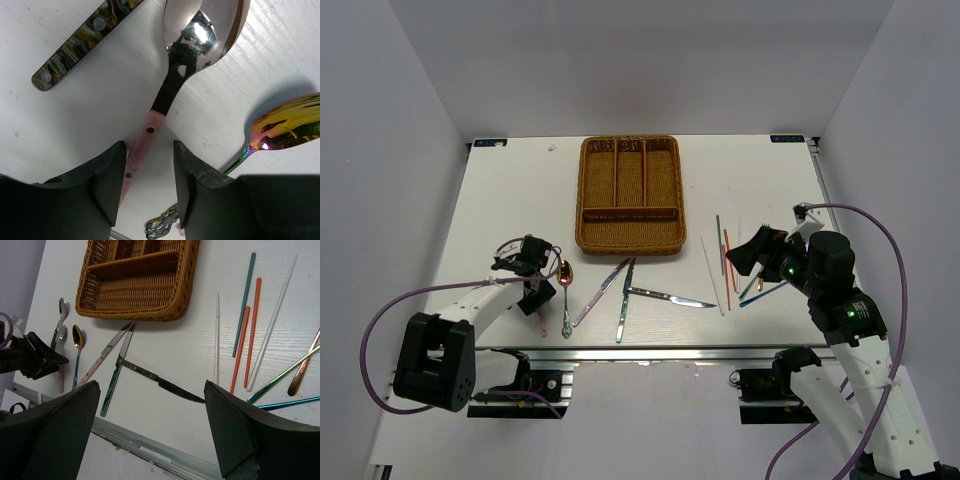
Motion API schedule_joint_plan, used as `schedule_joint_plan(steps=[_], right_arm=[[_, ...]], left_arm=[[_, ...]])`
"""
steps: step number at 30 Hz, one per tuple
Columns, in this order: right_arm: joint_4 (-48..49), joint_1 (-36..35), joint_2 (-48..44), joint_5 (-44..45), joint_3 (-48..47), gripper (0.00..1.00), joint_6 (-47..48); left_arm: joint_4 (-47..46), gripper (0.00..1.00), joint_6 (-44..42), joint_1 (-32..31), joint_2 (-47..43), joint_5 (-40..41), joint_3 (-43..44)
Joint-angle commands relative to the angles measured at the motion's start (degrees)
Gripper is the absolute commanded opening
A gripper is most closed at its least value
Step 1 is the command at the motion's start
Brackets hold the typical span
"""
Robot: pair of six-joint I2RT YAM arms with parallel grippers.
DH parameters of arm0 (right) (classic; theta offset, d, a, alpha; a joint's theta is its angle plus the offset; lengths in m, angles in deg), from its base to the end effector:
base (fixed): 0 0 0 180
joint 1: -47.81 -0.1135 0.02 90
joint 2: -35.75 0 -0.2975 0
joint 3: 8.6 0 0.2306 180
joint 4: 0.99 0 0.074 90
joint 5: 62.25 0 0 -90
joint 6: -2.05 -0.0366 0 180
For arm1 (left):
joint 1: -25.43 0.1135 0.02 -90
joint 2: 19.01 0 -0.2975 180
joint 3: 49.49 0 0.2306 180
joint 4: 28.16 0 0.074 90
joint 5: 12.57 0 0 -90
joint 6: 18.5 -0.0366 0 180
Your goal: Sort the eating utensils into containers
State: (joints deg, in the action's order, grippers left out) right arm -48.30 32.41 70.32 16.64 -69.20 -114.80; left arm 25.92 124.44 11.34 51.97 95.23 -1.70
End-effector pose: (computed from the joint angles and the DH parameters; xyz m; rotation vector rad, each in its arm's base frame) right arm 0.0797 0.0293 0.3436 0.0669 1.9945 0.6713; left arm 0.1569 -0.0279 0.1978 -0.9704 2.6059 0.1918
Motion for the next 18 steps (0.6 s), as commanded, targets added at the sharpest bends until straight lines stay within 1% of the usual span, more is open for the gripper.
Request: schedule_joint_plan(steps=[1, 6, 8, 10, 11, 13, 15, 16, 17, 18], right_arm=[[2.96, 0.02, -0.64, -0.49, -0.19, 0.89, -0.39], [2.87, 0.02, -1.52, -0.14, -0.63, 0.89, -1.10], [3.13, 0.02, -1.69, 0.13, -0.62, 0.89, -1.54], [3.05, 0.02, -1.78, 0.30, -0.71, 0.89, -1.80], [3.31, 0.10, -1.87, 0.30, -0.71, 0.89, -2.06], [3.66, 0.02, -2.05, 0.22, -0.45, 0.89, -2.50], [4.36, 0.02, -2.22, 0.04, -0.36, 0.89, -2.85], [4.45, 0.02, -2.22, -0.13, -0.27, 0.89, -3.20], [4.80, 0.10, -2.22, -0.31, -0.19, 0.89, -3.47], [4.98, 0.02, -2.14, -0.49, -0.19, 0.89, -3.56]], left_arm=[[-2.70, 0.52, 0.40, 0.02, 2.32, -3.03, -2.91], [-2.70, 0.45, -0.83, -0.24, 1.79, -4.26, -2.30], [-2.70, 0.38, -1.62, -0.33, 1.79, -4.88, -1.77], [-4.28, 0.26, -3.71, -0.33, 1.97, -6.89, -1.60], [-4.63, 0.22, -4.08, -0.33, 2.23, -8.47, -1.33], [-3.94, 0.17, -4.87, -0.85, 3.37, -8.49, -0.54], [-3.85, 0.08, -5.13, -1.47, 3.81, -8.83, -0.10], [-3.76, 0.05, -5.14, -1.64, 3.90, -8.92, -0.01], [-3.24, 0.00, -5.14, -1.73, 3.82, -8.75, 0.33], [-3.06, 0.00, -5.31, -1.99, 3.55, -8.75, 0.51]])
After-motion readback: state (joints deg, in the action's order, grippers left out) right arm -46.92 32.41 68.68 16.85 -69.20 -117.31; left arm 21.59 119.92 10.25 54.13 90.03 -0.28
